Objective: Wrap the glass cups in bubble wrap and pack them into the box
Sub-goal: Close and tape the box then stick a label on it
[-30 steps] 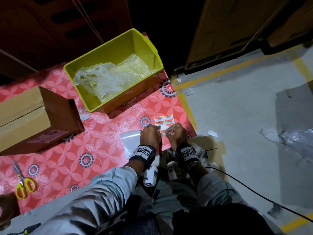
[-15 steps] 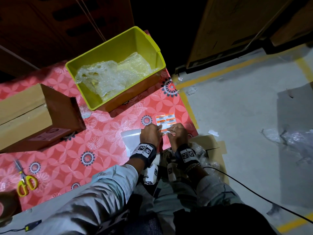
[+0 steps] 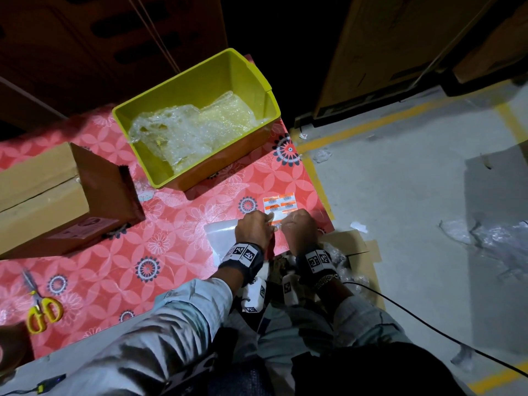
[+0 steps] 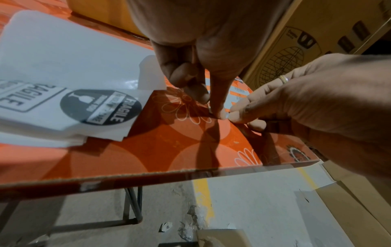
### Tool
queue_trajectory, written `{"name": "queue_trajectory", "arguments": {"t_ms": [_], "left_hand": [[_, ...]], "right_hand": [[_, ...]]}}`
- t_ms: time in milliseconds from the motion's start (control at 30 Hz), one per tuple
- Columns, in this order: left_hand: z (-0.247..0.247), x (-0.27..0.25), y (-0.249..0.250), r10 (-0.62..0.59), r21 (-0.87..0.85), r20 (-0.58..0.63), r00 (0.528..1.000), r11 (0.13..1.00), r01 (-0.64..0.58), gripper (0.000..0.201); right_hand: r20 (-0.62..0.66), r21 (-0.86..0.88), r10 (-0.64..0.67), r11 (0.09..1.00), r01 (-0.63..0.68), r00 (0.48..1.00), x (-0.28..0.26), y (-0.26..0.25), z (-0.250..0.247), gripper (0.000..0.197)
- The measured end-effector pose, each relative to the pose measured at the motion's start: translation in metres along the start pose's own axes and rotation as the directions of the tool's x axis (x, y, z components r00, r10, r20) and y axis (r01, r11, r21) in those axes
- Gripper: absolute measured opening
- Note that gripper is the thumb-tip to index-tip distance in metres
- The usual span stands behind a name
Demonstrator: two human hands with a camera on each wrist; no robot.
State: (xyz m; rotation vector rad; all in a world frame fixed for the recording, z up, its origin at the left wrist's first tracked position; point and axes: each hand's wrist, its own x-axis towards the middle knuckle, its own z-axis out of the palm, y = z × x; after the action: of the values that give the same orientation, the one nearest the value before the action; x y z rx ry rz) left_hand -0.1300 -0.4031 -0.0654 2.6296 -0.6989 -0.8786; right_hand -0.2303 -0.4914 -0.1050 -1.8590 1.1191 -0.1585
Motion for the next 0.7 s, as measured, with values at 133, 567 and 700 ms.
{"name": "queue_trajectory", "arguments": {"t_ms": [133,567,700], "left_hand": [[-0.006,0.000,0.001,0.012,0.045,0.003,1.000,0.999,-0.012,0.035],[-0.010,0.004,0.003,0.142,0.192,-0.066,0.988,0.973,-0.128,0.042],[-0.020,0.015,0.001,0.100,0.275,0.055,0.993,0.955,-0.111,0.072]], "right_hand": [[-0.048,0.004,-0.080,0.997,0.080,0.996,0.010,-0.009,-0.003,0.013],[-0.007,-0.112,-0.051,0.992,0.050,0.999,0.037,-0.026,0.006,0.011],[-0.033,-0.115,-0.039,0.993,0.034,0.999,0.039,-0.026,0.007,0.011]]}}
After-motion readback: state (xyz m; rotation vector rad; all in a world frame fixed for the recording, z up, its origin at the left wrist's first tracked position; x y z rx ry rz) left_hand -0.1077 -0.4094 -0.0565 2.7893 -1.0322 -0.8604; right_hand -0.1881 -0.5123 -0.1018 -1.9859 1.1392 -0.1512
